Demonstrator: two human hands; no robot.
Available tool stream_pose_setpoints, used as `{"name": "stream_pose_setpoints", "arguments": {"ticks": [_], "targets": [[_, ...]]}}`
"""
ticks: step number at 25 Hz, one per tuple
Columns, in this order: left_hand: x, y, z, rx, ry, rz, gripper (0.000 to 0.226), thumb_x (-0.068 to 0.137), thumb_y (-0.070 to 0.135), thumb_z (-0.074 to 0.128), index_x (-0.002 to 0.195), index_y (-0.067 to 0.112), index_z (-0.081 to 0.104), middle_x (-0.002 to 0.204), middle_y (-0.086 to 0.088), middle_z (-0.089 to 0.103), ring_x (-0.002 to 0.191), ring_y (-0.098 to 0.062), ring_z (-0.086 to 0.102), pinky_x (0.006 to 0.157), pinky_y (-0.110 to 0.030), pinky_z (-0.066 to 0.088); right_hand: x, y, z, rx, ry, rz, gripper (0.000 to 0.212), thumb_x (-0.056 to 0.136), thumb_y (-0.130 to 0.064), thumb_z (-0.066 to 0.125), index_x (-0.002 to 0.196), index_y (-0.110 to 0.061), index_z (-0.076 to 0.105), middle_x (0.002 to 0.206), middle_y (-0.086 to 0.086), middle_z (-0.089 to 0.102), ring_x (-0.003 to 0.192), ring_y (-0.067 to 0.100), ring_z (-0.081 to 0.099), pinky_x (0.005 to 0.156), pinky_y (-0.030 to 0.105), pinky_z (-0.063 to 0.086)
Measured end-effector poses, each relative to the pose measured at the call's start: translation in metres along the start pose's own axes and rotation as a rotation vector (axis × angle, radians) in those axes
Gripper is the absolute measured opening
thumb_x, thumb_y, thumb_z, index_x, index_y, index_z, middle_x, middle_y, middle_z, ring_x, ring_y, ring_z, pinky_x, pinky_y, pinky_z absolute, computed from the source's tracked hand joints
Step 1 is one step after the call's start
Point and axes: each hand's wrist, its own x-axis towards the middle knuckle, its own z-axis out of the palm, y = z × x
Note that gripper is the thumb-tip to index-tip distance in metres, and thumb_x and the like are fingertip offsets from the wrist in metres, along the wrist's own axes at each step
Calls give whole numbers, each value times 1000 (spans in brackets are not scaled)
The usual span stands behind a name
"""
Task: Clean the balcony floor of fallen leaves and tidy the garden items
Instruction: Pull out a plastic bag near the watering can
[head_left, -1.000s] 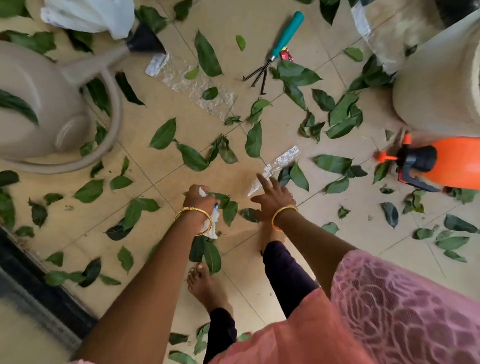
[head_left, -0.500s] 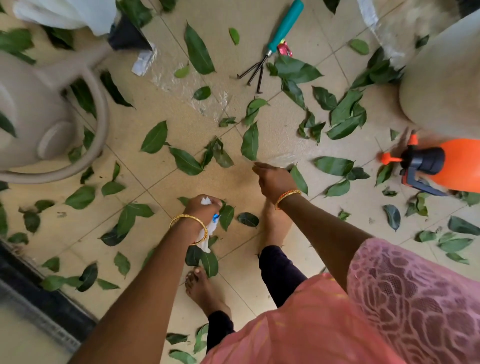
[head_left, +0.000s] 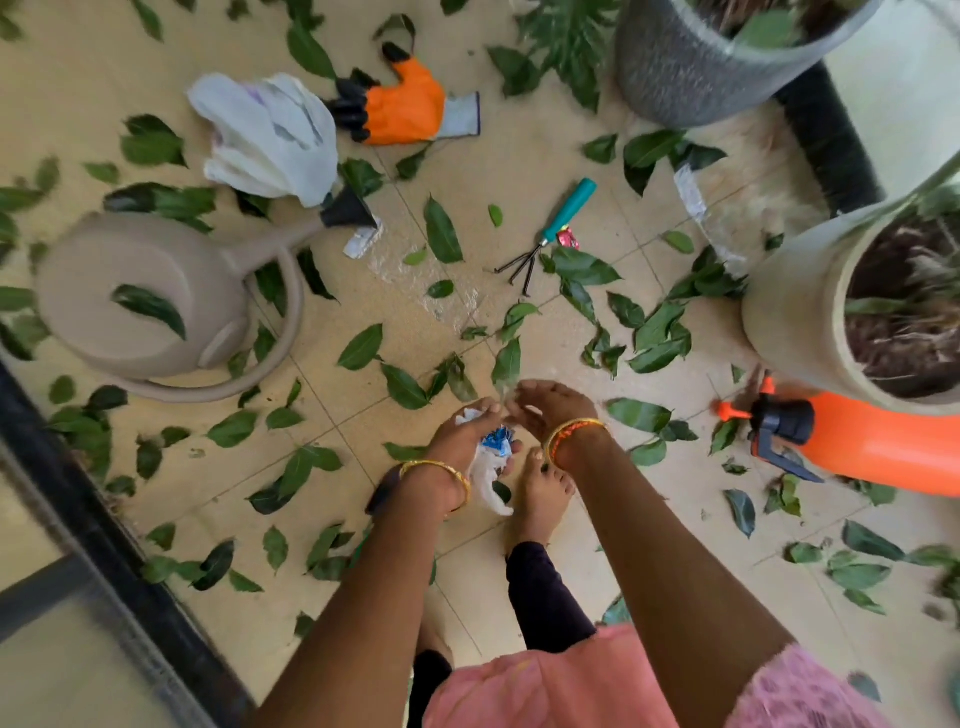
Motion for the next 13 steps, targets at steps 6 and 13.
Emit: {"name": "stream_pose_setpoints", "arguments": {"ticks": [6,13], "targets": [[-21,-7,1,-63,229,27,88,44,71,78,108,12,65,105,-12,70,97,-29,67,92,-43,51,-35,10,18,-740,15,-220,15,79,-14,72,87,-17,60,75,8,69,61,14,63,53,21,51],[-37,32,-15,-185,256,-53,40,75,39,72,96,7,61,86,-8,60,83,-23,57,82,-30,44,-36,7,54,-1283,-184,-339,17,76,-31,64,77,-16,71,91,9,70,91,24,62,82,34,52]]}}
